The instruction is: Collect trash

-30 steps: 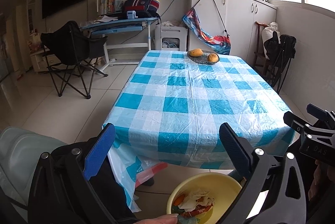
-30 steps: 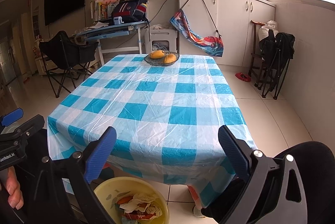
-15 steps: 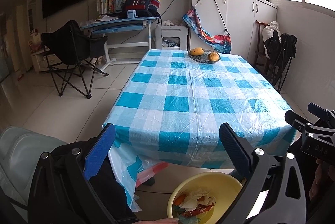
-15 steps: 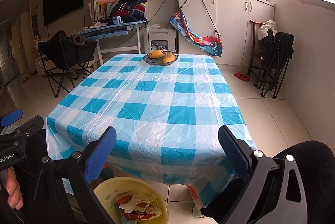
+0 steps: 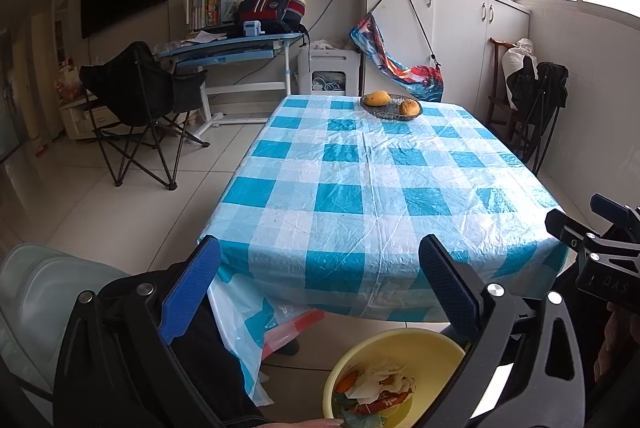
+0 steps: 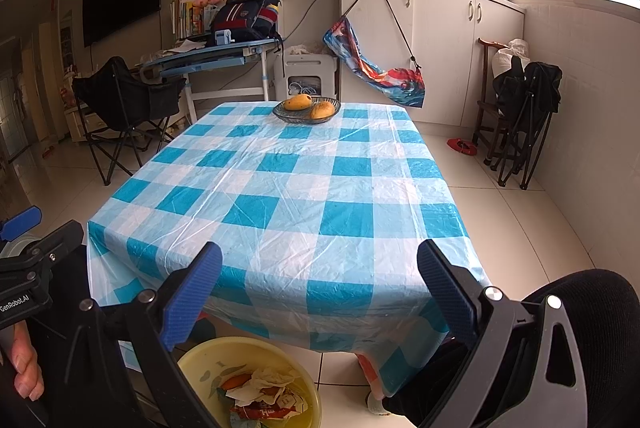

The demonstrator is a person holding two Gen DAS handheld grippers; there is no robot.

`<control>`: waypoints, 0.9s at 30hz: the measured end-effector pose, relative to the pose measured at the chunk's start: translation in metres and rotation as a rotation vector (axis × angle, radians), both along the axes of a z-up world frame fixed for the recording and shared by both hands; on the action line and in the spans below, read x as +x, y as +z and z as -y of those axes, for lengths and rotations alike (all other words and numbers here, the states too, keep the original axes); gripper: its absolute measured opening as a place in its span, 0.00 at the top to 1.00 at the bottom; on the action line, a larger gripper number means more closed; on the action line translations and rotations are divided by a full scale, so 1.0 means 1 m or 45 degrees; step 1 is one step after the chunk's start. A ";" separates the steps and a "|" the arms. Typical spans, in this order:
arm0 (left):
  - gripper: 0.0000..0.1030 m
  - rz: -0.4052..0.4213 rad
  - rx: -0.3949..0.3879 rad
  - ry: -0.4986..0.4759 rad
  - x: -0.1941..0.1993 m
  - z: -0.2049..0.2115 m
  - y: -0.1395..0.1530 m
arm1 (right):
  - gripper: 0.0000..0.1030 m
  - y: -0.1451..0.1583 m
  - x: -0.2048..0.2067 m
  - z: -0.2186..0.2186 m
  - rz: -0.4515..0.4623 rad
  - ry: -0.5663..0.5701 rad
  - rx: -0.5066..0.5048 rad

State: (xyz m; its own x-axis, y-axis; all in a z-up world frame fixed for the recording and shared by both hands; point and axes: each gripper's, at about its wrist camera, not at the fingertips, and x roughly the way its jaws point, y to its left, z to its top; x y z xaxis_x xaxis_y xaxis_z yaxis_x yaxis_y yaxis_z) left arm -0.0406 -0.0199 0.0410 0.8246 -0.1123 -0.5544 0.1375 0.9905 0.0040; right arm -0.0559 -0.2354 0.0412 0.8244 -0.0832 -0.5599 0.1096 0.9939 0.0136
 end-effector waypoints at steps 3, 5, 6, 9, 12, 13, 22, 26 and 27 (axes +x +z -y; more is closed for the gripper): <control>0.07 0.000 -0.001 0.000 0.000 0.000 0.000 | 0.09 0.000 0.000 0.000 -0.002 0.000 0.000; 0.07 0.002 0.000 0.002 0.000 0.000 0.000 | 0.09 0.000 0.000 0.000 -0.002 -0.001 0.000; 0.07 0.004 0.000 0.005 0.000 -0.001 0.000 | 0.09 0.000 0.000 0.001 -0.002 0.000 0.000; 0.07 0.016 -0.009 0.012 0.002 -0.005 0.000 | 0.08 0.000 0.000 0.000 -0.004 0.000 -0.002; 0.07 0.013 -0.098 0.001 0.005 -0.014 -0.001 | 0.08 0.000 0.000 0.000 -0.003 -0.001 -0.001; 0.07 0.013 -0.134 -0.004 0.005 -0.017 -0.002 | 0.08 0.000 0.000 0.000 -0.004 0.000 0.000; 0.07 0.093 -0.074 -0.076 0.000 -0.016 0.000 | 0.08 -0.006 0.001 -0.002 -0.018 -0.001 -0.012; 0.07 0.058 -0.003 -0.038 0.006 -0.017 -0.006 | 0.08 -0.008 0.002 -0.006 -0.024 0.005 -0.035; 0.07 0.039 0.014 -0.028 0.008 -0.017 -0.008 | 0.08 -0.008 0.002 -0.006 -0.025 0.006 -0.039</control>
